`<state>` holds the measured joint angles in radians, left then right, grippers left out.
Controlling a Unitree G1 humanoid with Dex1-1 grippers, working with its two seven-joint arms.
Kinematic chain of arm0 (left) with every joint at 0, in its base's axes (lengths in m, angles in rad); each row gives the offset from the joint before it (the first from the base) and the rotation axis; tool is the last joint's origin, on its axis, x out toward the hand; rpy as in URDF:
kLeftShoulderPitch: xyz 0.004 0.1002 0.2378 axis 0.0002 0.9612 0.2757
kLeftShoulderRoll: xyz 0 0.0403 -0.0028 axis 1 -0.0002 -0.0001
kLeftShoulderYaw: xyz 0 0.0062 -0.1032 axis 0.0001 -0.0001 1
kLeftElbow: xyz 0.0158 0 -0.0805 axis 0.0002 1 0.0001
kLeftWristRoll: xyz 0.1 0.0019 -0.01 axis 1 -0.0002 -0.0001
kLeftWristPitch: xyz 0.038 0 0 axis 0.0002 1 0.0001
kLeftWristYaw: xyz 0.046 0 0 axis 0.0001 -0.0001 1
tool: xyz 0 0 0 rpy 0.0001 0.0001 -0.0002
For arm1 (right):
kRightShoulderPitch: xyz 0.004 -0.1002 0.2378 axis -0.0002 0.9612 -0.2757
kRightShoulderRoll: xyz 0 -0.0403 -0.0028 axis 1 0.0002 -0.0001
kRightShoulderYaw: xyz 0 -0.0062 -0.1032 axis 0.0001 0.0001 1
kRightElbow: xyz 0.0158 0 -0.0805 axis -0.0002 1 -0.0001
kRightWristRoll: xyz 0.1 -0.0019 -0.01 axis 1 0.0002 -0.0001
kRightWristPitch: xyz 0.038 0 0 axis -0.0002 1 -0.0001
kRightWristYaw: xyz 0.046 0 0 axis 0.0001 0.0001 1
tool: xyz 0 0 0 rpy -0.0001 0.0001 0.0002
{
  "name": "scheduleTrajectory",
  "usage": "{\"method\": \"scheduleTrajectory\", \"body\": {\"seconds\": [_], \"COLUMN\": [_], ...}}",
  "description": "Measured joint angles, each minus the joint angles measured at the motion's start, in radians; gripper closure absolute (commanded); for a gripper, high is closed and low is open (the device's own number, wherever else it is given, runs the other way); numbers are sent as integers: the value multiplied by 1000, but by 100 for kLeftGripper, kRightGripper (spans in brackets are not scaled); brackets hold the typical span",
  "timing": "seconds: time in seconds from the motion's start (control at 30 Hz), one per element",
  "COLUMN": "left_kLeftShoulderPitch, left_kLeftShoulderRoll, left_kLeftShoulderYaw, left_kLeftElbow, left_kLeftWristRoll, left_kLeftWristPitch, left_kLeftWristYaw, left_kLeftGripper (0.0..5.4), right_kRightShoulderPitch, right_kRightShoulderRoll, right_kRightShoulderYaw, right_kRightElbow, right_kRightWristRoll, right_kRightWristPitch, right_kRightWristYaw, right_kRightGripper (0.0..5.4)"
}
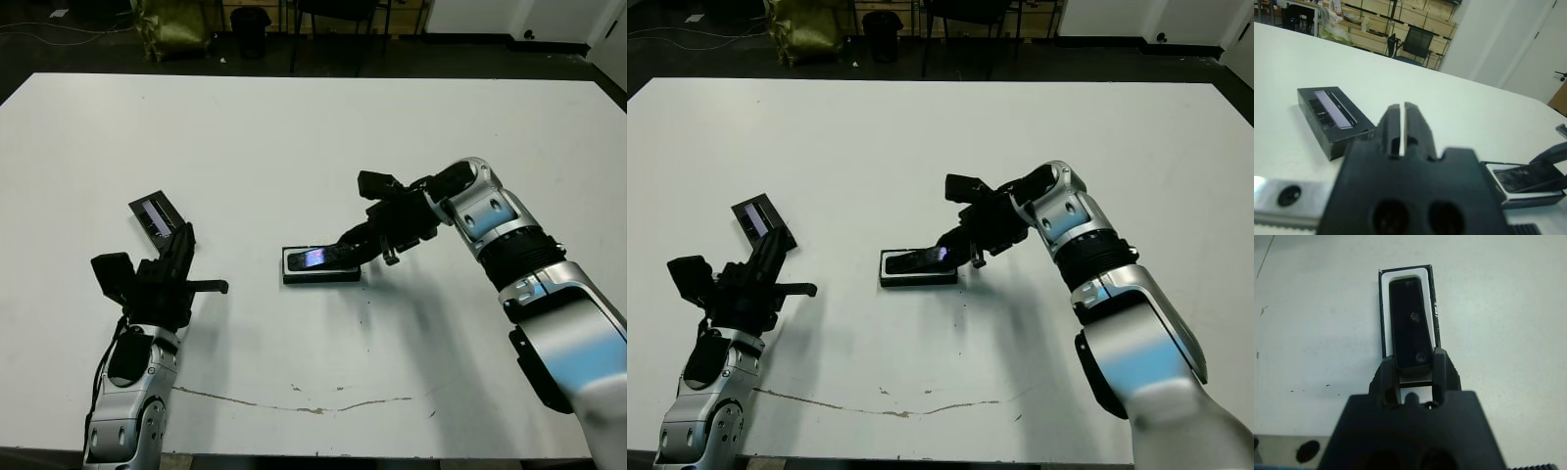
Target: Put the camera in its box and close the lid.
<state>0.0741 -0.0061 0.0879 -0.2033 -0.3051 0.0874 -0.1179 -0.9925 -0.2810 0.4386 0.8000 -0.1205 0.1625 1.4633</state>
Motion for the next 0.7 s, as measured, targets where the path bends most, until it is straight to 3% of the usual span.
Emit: {"method": "scheduleTrajectory", "body": {"seconds": [0.27, 0.7], "left_kLeftShoulderPitch": [3, 4], "left_kLeftShoulderRoll": [0, -1], "left_kLeftShoulderYaw": [-1, -1], "left_kLeftElbow": [-6, -6], "left_kLeftWristRoll": [0, 4], "left_kLeftWristPitch": [6, 4], "left_kLeftWristYaw": [0, 0], "left_kLeftGripper": [540, 540], "right_kRightShoulderPitch": [-17, -18], "right_kRightShoulderRoll": [6, 23], "right_kRightShoulderYaw": [-1, 7], "right_kRightElbow": [18, 3], "right_kRightWristRoll": [2, 9], "right_kRightWristPitch": [66, 90], "right_kRightWristYaw": [19, 64], "right_kRightGripper": [518, 237]}}
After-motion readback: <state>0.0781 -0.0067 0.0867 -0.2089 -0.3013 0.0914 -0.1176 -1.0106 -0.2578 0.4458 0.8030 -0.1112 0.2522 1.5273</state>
